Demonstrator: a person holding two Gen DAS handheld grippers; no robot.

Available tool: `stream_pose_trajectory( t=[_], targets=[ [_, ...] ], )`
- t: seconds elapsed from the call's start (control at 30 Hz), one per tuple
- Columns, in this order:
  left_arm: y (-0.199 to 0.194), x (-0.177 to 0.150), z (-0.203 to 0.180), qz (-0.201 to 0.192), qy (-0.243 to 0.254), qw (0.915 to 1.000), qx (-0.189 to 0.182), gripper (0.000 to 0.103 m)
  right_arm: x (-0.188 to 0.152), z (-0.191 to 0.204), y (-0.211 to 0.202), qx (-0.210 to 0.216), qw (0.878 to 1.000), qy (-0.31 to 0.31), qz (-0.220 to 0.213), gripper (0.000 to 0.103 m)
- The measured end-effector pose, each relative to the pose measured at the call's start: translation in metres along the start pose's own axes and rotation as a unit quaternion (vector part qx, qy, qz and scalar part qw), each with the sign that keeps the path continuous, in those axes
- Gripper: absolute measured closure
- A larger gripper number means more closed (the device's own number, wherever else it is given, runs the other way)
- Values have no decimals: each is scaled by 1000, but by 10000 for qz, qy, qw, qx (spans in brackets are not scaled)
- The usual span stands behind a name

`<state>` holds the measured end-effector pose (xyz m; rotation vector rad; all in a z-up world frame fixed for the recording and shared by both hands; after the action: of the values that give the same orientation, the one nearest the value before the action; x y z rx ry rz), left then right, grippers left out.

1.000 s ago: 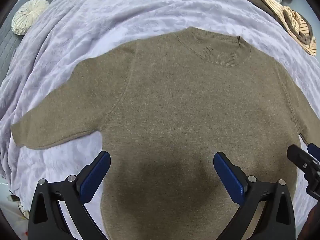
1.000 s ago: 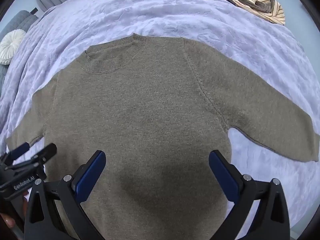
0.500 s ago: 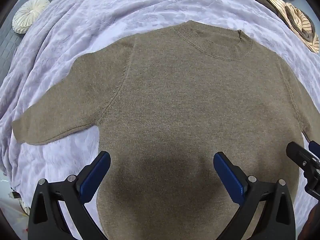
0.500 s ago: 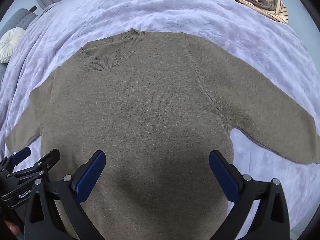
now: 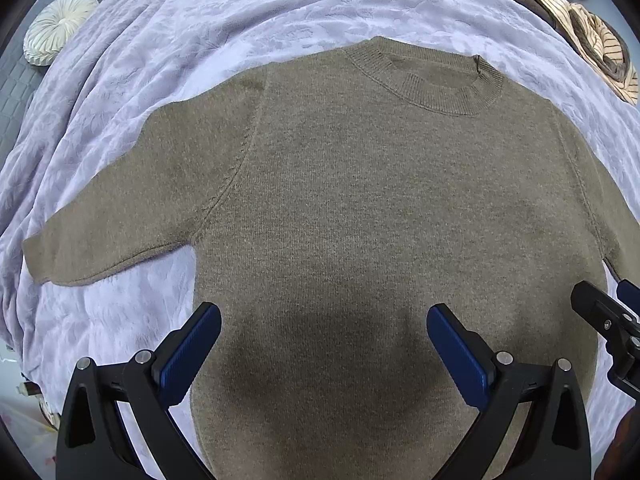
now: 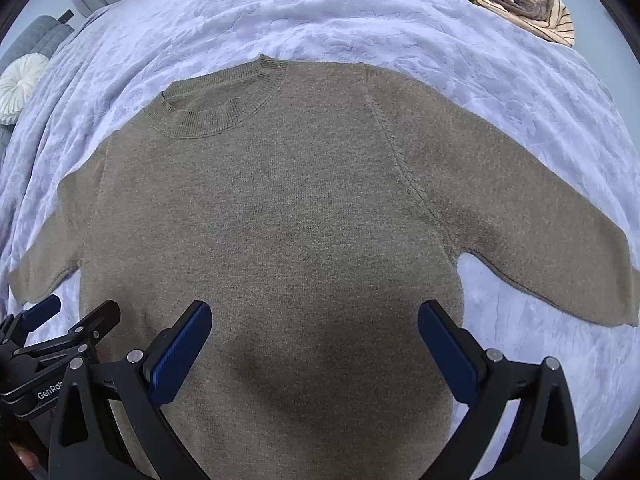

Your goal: Fold small clothes

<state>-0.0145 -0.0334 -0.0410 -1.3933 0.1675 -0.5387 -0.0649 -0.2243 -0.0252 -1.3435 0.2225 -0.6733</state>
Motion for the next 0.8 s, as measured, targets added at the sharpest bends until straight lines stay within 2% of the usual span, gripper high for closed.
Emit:
stream_pose_trajectory(
  t=[0.8],
  targets=[
    [8,1,3,60,-9,10000,40,0,1,4,3,-26,10000,-4,31,0]
  ],
)
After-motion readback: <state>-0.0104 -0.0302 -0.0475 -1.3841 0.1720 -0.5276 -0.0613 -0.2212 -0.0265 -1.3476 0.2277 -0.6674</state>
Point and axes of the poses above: each gripper's, at about its wrist camera, not at the fingertips, and y roughly the way its jaws point, z to its left, x to its top, the point moved 1 cm from there along y, roughly the way its jaws point, and after that the axes turned 5 degrees about x, right-handed, at the moved point
